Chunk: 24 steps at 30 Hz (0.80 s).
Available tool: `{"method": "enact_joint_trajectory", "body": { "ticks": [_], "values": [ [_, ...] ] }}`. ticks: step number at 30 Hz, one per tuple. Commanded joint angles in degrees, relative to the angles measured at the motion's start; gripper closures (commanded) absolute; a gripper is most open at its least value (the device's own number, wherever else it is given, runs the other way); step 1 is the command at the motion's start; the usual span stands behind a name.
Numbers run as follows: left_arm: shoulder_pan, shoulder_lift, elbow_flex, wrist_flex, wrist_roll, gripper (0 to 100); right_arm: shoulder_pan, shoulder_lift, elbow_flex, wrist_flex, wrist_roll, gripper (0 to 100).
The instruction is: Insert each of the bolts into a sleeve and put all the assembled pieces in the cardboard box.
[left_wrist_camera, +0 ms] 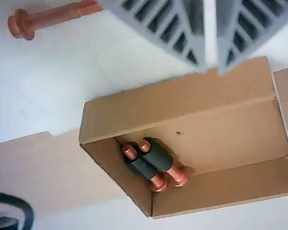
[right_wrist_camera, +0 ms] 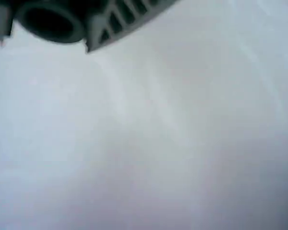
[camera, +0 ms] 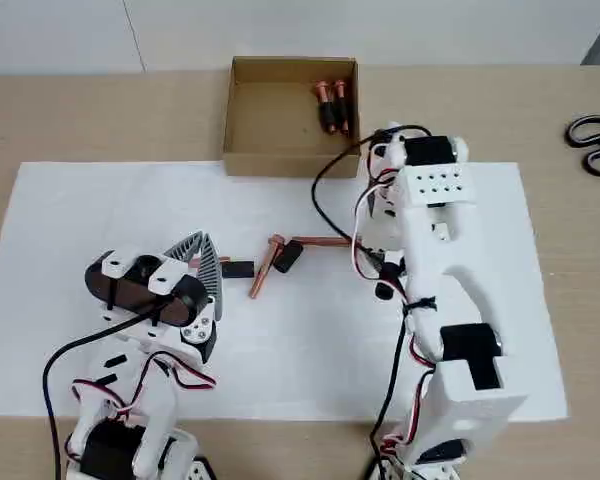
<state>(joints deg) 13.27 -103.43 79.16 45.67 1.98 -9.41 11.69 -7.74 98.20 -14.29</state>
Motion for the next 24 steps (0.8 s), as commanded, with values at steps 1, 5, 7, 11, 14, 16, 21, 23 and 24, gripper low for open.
{"method": "enact_joint_trajectory", "body": {
  "ticks": [1, 5, 7, 11, 14, 16, 21, 23, 24],
  "values": [
    [0.3, -0.5, -0.3, 0.0, -0.2, 99, -0.8, -2.9, -0.1, -1.8, 4.0, 99.5],
    [0.1, -0.5, -0.3, 0.0, -0.2, 99, -0.8, -2.5, 0.0, -4.1, 7.1, 99.5],
    [0.1, -0.5, -0.3, 0.0, -0.2, 99, -0.4, -0.7, 0.0, -5.3, 8.4, 99.5],
    [0.1, -0.5, -0.3, 0.0, -0.2, 99, -0.2, 5.7, -0.3, -6.8, 11.8, 99.4],
    [0.1, -0.5, -0.3, 0.0, -0.2, 99, -0.2, 9.8, -0.4, -6.8, 12.1, 99.4],
    [0.2, -0.5, -0.3, 0.0, -0.2, 99, -0.2, 10.9, -0.4, -7.0, 12.1, 99.2],
    [0.0, -0.6, -0.3, 0.0, -0.2, 99, -0.2, 10.9, -0.4, -11.8, 12.5, 99.3],
    [-0.1, -0.6, -0.3, 0.0, -0.2, 99, -0.2, 11.3, -0.4, -13.2, 12.6, 99.2],
    [-0.1, -0.6, -0.3, 0.0, -0.2, 99, -0.1, 11.3, -0.4, -13.8, 12.6, 99.1]
  ]
}}
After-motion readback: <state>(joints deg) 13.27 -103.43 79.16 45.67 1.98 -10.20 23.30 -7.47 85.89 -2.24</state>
